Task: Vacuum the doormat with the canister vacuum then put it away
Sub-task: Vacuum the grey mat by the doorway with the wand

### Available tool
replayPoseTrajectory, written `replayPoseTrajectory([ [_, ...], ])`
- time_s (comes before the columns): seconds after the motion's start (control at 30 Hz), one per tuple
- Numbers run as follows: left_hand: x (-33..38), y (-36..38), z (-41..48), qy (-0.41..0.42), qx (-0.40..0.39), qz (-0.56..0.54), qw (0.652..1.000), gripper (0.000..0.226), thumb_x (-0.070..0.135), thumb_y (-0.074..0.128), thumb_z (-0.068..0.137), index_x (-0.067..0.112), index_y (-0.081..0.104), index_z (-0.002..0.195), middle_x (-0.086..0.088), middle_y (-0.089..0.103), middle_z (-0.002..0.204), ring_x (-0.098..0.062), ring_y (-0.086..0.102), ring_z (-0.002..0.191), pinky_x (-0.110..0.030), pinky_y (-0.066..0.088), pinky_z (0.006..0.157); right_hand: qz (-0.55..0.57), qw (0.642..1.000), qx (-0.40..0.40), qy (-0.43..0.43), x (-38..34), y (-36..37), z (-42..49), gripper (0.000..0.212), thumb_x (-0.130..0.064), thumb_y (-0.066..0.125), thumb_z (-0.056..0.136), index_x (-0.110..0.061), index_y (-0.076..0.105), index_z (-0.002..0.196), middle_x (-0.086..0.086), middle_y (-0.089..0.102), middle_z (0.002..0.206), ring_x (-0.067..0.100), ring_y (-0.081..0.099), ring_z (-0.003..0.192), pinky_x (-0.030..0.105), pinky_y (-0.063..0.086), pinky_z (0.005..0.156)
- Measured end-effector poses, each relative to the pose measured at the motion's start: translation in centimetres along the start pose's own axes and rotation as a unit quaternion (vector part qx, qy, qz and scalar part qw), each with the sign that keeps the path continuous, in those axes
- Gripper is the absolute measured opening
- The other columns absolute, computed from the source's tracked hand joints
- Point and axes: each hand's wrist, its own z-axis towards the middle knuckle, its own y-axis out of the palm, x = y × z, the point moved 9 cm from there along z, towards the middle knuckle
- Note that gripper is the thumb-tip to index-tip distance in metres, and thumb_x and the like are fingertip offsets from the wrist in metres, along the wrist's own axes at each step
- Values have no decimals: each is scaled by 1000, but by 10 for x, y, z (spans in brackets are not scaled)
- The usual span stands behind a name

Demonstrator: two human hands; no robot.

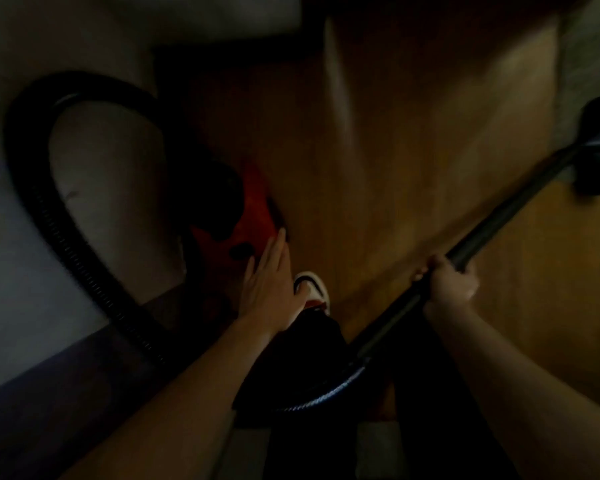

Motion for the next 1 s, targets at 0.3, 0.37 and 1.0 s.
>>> replayPoseTrajectory([
  [0.3,205,-14,-7,56,-175,-172,968,51,46,38,102,23,37,148,7,35,153,-16,36,138,-29,28,110,72,993,-70,54,-51,-10,2,56,-5,57,90,-25,44,141,13,60,66,17,54,40,29,49,42],
  [0.37,234,-7,-2,3,-221,-245,944,42,48,41,101,20,54,129,-1,61,127,-20,58,115,-36,45,99,101,988,-89,75,-58,-13,12,57,-3,56,91,-32,42,138,10,59,63,18,56,44,33,51,47],
  [1.0,356,19,46,-29,-216,-182,959,27,36,42,99,21,44,122,-8,62,88,-18,62,58,-25,48,43,123,973,-173,92,-121,-58,107,82,-6,55,97,-47,15,155,10,59,87,13,56,53,30,53,54],
])
